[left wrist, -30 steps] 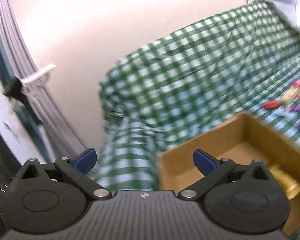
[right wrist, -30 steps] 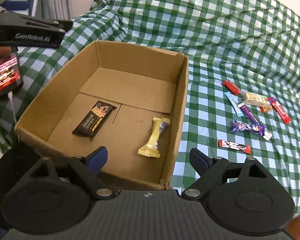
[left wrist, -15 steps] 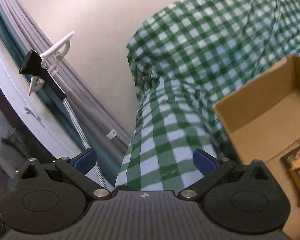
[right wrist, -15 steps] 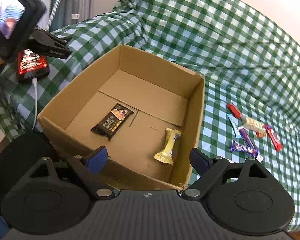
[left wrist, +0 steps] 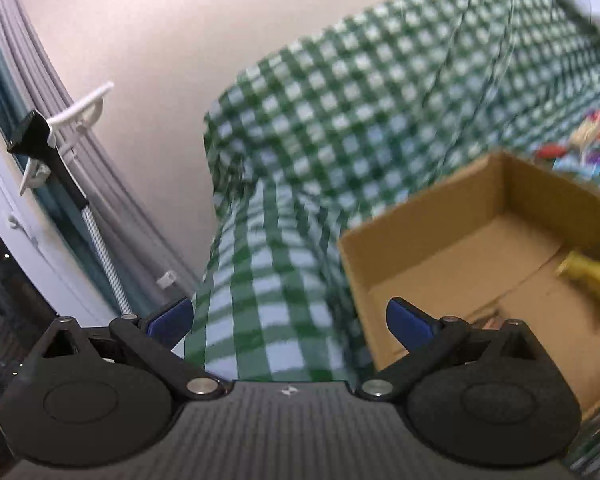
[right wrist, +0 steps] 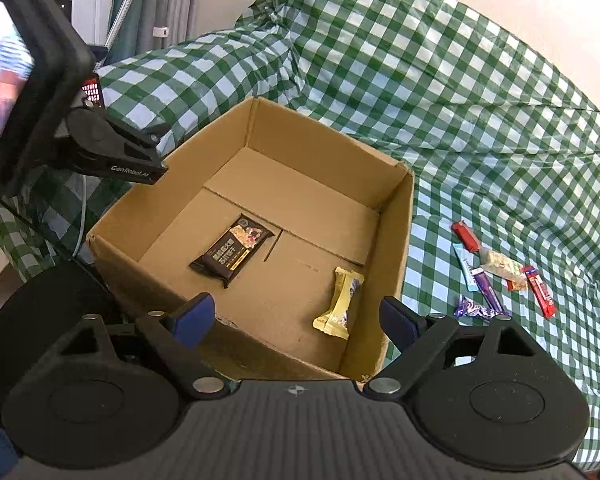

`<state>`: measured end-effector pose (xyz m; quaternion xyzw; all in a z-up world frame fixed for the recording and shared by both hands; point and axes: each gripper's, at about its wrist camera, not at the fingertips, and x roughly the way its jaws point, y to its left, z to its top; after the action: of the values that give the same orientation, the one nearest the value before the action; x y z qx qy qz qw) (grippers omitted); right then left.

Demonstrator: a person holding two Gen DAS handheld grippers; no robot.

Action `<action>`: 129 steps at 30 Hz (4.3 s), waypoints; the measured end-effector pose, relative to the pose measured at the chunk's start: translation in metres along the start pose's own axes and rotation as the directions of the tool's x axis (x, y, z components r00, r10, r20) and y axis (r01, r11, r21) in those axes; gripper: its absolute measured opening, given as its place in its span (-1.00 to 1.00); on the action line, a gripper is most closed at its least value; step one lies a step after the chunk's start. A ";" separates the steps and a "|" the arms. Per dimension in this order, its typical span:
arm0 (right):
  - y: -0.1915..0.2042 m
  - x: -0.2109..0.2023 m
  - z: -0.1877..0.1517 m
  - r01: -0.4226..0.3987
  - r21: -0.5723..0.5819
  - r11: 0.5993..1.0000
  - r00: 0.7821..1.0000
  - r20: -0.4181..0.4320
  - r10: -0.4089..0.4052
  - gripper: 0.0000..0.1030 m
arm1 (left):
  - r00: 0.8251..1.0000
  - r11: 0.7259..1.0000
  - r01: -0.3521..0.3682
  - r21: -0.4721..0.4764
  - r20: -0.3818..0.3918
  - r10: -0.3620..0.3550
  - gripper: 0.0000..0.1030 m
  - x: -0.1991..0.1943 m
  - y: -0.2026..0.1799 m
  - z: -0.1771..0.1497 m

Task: Organize snacks
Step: 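Move both tools back toward the remaining snacks on the sofa, then grasp the purple candy bar with the left tool while the right tool grasps the red wafer pack, then lower both held snacks into the box and open both tools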

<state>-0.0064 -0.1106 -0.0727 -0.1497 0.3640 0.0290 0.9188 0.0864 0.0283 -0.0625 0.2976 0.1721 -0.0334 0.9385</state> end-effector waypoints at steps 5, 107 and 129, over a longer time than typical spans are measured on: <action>-0.007 -0.011 -0.003 0.003 0.035 0.999 1.000 0.028 -0.004 0.76 | 1.000 0.997 0.030 -0.069 0.001 -0.030 1.00 -0.021 0.008 0.024; -0.309 0.004 -0.106 -0.147 0.563 0.813 0.948 0.316 -0.047 -0.39 | 0.753 0.765 0.481 -0.428 -0.245 -0.610 -0.76 -0.022 -0.141 0.183; -0.090 -0.089 -0.061 -0.266 0.319 0.910 0.938 0.302 0.168 -0.39 | 0.851 0.727 0.332 -0.601 -0.142 -0.506 -0.76 -0.133 0.012 0.056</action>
<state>-0.0974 -0.2095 -0.0312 0.0658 0.2501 0.0856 0.9622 -0.0198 0.0013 0.0328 -0.0341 0.3759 -0.1503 0.9137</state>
